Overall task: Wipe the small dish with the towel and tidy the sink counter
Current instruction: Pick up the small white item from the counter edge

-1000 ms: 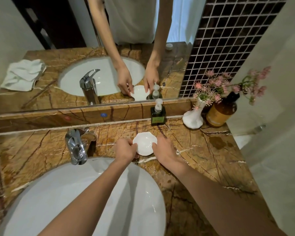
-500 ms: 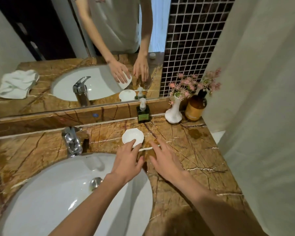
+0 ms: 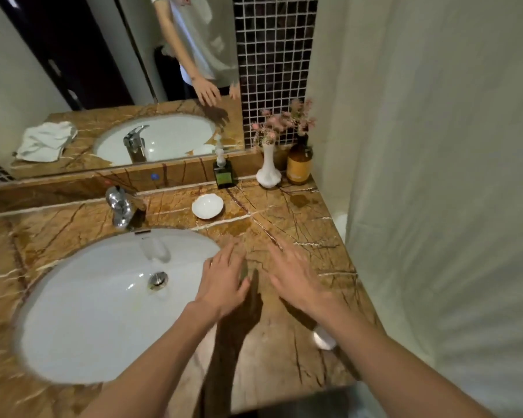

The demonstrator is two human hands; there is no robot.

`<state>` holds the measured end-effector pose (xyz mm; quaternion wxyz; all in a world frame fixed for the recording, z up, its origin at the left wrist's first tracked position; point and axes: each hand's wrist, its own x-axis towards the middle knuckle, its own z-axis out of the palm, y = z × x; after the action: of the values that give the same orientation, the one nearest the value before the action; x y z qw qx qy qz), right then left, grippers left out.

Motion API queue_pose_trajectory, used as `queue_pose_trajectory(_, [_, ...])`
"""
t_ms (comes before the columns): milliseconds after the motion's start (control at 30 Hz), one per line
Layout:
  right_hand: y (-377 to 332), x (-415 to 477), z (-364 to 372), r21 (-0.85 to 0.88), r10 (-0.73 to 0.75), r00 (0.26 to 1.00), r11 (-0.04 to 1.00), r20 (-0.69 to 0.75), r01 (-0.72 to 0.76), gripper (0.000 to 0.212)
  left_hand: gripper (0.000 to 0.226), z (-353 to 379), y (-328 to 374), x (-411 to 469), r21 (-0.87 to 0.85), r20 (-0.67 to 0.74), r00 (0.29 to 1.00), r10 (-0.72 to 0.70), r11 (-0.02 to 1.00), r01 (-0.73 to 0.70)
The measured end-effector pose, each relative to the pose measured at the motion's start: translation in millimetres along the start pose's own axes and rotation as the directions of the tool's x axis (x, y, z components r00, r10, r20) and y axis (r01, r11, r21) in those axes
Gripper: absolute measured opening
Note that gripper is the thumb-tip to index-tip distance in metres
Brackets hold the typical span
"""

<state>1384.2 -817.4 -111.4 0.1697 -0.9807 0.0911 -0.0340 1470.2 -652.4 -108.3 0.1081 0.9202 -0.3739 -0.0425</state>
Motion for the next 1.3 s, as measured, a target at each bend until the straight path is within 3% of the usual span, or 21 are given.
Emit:
queue_pose_trajectory(133, [20.6, -39.0, -9.1, 0.031, 0.065, 0.998, 0.997, 0.017, -0.065, 0.07, 0.06, 0.2, 32.6, -32.1, -0.045, -0.012, 0.995, -0.095, 0.995, 0.094])
queue_pose_trajectory(233, [32.0, -69.2, -8.3, 0.039, 0.11, 0.994, 0.993, 0.024, -0.111, 0.057, 0.06, 8.3, 52.6, -55.2, -0.085, 0.038, 0.994, -0.1, 0.991, 0.102])
queue_pose_trajectory(367, [44.1, -107.9, -6.1, 0.004, 0.141, 0.988, 0.99, 0.065, -0.142, 0.041, 0.065, 24.4, 73.5, -75.1, -0.016, 0.121, 0.99, -0.07, 0.997, 0.072])
queue_pose_trajectory(700, [48.9, -149.4, 7.4, -0.036, 0.162, 0.965, 0.987, 0.205, -0.158, 0.062, 0.071, 60.7, 107.5, -97.4, -0.044, 0.189, 0.982, 0.019, 0.999, -0.011])
queue_pose_trajectory(1033, [45.4, -145.9, 8.5, 0.004, 0.191, 0.965, 0.981, 0.18, -0.195, 0.052, 0.065, 65.0, 116.0, -88.4, -0.091, 0.177, 0.981, 0.082, 0.994, -0.066])
queue_pose_trajectory(1300, [81.1, -172.3, -19.2, 0.01, 0.381, 0.92, 0.923, 0.089, -0.384, 0.048, 0.047, 83.2, 151.6, -65.3, -0.143, 0.178, 0.969, 0.17, 0.979, -0.145])
